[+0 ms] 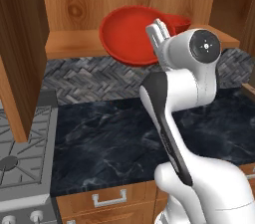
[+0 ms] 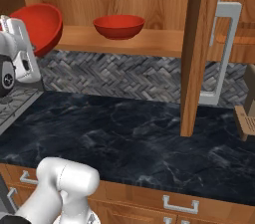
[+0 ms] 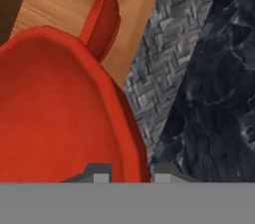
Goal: Open the cabinet. Pick the bowls from the counter and place them in the cabinet. Then close the cabinet.
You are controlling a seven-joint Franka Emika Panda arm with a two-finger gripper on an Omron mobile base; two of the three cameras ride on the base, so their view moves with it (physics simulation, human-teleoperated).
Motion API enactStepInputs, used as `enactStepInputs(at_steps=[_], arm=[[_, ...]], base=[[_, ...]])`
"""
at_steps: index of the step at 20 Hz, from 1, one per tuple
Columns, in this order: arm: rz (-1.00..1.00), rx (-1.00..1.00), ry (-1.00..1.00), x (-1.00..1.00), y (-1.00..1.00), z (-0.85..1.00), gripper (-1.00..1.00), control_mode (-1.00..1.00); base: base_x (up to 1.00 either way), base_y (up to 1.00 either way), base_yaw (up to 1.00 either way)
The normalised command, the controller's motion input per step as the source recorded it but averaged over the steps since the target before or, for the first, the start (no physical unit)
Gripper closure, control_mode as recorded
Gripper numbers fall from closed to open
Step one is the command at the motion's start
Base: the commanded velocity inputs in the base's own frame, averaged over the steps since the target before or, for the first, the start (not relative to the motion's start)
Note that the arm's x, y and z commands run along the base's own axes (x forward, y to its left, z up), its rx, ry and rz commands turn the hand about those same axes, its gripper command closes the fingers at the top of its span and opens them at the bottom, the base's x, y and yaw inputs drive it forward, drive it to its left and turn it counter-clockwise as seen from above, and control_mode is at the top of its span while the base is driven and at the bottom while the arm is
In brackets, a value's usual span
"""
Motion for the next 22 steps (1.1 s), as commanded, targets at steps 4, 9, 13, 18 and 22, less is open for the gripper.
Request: enactStepInputs(at_steps=[4, 9, 13, 18, 22], arm=[[0.00, 0.00, 0.09, 0.74, 0.00, 0.00, 1.00, -1.00], [0.00, 0.00, 0.09, 0.65, 0.09, 0.02, 1.00, -1.00], [0.00, 0.00, 0.05, 0.53, 0.21, 0.01, 1.00, -1.00], [0.00, 0.00, 0.03, 0.56, 0.16, 0.00, 1.00, -1.00], [0.00, 0.00, 0.01, 0.62, 0.16, 0.00, 1.00, -1.00]], base=[[0.00, 0.00, 0.00], [0.00, 0.00, 0.00], [0.00, 0.00, 0.00], [0.00, 0.00, 0.00], [0.00, 0.00, 0.00]])
